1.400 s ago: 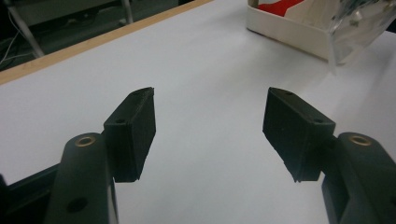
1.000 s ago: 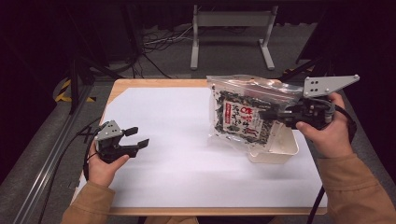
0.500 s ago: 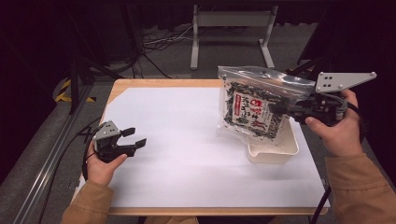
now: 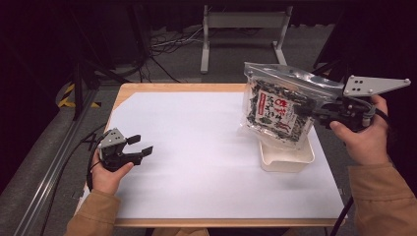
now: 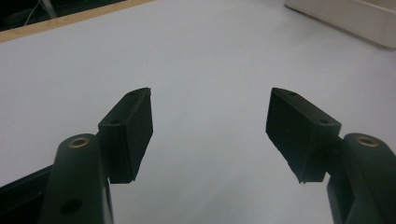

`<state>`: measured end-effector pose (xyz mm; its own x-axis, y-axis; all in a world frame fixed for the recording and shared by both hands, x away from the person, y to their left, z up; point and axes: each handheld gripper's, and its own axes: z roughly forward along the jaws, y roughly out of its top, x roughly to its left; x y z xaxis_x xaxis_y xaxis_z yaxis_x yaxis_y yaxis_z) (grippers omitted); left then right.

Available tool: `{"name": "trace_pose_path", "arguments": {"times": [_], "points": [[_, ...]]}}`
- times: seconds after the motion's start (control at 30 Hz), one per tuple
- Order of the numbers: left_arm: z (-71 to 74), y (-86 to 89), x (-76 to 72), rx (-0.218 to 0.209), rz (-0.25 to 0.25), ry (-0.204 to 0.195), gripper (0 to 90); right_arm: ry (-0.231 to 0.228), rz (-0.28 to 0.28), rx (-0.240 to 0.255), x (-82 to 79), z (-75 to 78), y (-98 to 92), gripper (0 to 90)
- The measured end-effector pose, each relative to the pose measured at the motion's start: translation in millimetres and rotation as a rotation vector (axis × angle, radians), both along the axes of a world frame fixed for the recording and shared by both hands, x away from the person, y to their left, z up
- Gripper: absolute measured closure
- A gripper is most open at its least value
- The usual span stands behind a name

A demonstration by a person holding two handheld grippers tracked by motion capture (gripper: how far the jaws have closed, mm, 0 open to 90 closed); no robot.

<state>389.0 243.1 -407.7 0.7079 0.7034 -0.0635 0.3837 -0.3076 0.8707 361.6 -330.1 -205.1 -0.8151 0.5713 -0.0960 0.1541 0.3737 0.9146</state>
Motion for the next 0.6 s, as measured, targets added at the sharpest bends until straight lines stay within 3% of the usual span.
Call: {"name": "trace_pose_path", "arguments": {"times": [0.33,0.6], "points": [[-1.9,-3.9,-0.8,0.003,-0.010,0.001,32.4,-0.009,-0.080,0.008,2.0,-6.0,-16.2,76.0],[-1.8,-4.5,-1.7,0.008,-0.015,-0.006,31.7,0.012,-0.120,0.037,5.0,-17.8,-24.7,76.0]]}}
